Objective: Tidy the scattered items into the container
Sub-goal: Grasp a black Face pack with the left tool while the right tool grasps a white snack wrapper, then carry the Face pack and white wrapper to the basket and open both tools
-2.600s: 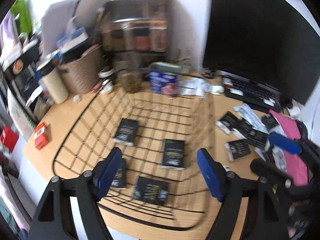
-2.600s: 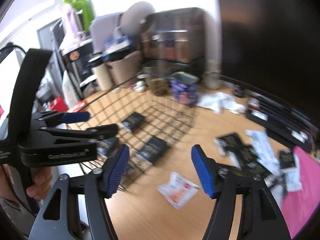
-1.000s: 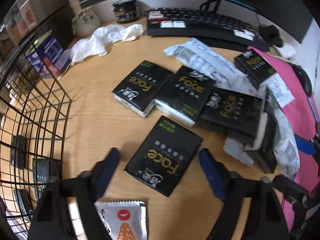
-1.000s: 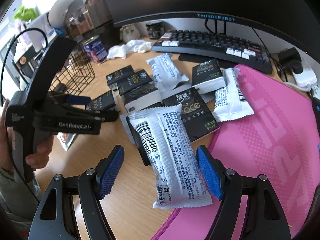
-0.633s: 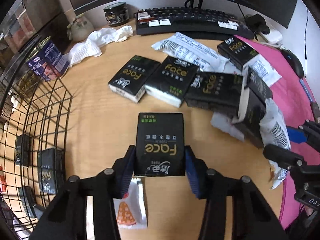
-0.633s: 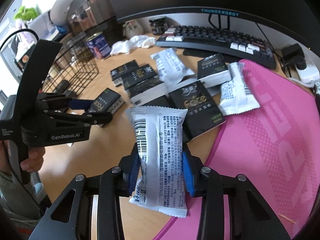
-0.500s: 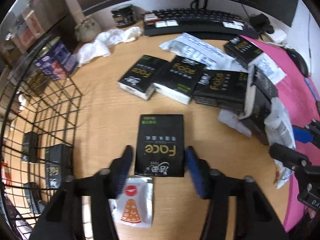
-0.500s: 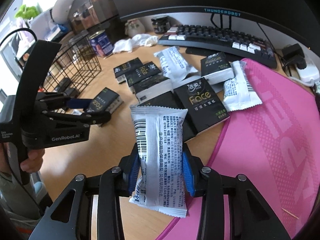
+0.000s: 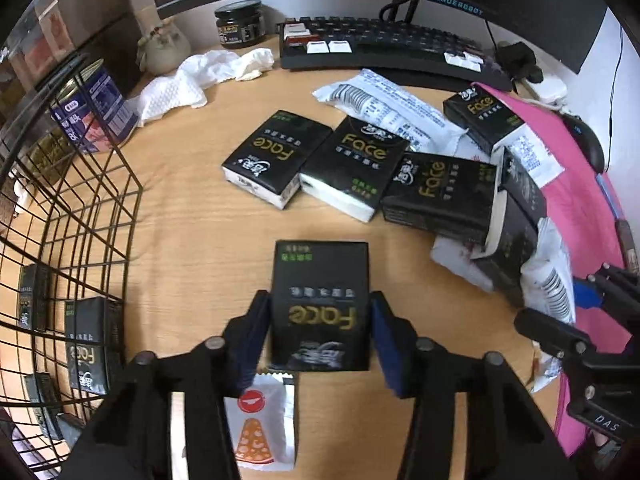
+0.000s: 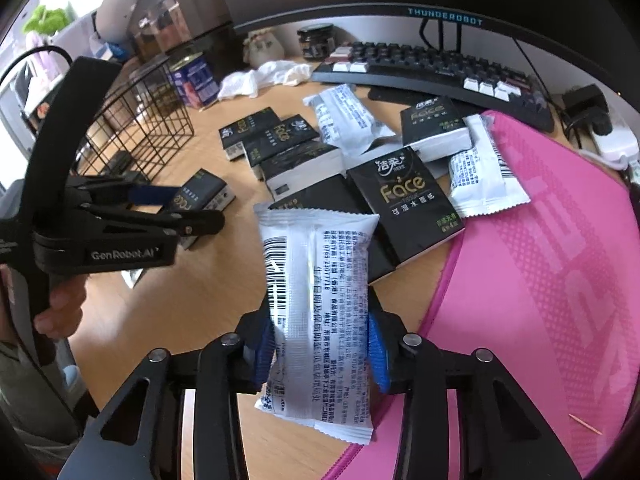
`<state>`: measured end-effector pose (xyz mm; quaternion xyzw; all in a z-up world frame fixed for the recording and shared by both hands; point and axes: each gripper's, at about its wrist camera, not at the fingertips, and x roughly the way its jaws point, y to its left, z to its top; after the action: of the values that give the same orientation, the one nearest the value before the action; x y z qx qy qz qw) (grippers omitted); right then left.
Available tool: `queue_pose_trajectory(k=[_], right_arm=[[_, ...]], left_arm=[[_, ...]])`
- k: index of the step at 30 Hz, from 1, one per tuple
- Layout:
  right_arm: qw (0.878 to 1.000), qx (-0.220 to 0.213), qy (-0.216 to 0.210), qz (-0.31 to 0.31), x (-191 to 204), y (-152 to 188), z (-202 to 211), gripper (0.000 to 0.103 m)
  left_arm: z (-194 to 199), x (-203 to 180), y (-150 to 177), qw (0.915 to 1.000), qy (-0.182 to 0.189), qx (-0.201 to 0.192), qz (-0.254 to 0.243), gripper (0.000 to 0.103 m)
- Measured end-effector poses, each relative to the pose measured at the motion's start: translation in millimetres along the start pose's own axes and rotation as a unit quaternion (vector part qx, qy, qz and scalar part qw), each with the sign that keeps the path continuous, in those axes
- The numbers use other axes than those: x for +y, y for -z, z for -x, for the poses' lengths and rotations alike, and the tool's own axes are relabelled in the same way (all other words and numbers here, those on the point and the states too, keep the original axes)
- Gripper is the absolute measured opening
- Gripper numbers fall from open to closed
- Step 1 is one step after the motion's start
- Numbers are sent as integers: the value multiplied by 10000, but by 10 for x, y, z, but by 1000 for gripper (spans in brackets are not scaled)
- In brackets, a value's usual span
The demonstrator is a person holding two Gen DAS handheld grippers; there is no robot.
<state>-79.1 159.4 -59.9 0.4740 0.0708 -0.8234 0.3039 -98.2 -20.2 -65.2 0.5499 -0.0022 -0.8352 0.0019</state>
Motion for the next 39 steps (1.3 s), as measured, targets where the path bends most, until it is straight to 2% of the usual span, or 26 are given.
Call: queue_pose_trajectory(k=[6,17,23,27,31,34,39], right_arm=[[10000,-32,-8,33,26,14,29,37],[9996,-236,-78,142,188,-13,257,37],[9981,-493,-136,347,430,-153,483,37],[9959,-630,-293,588,691,-308,572,37],[9916,-752,-458,944,1078,-505,600,37],[9873,-734,-719,1209,1427,-673,537,37],[9772,-739,-1021,1710,2138,-994,373,37]], left_arm=[[65,-37,39,9996,-272,-44,-37,53],[432,-62,78,9990,-153,-390,-134,53],[872,59,104,9970,-71,-776,-1,53],[1216,284,149,9933,-158,-1105,293,53],[1495,684,250,9882,-395,-1314,681,53],[1583,1024,365,9845,-622,-1330,959,53],[1658,1659,656,9727,-1078,-1257,1626,53]])
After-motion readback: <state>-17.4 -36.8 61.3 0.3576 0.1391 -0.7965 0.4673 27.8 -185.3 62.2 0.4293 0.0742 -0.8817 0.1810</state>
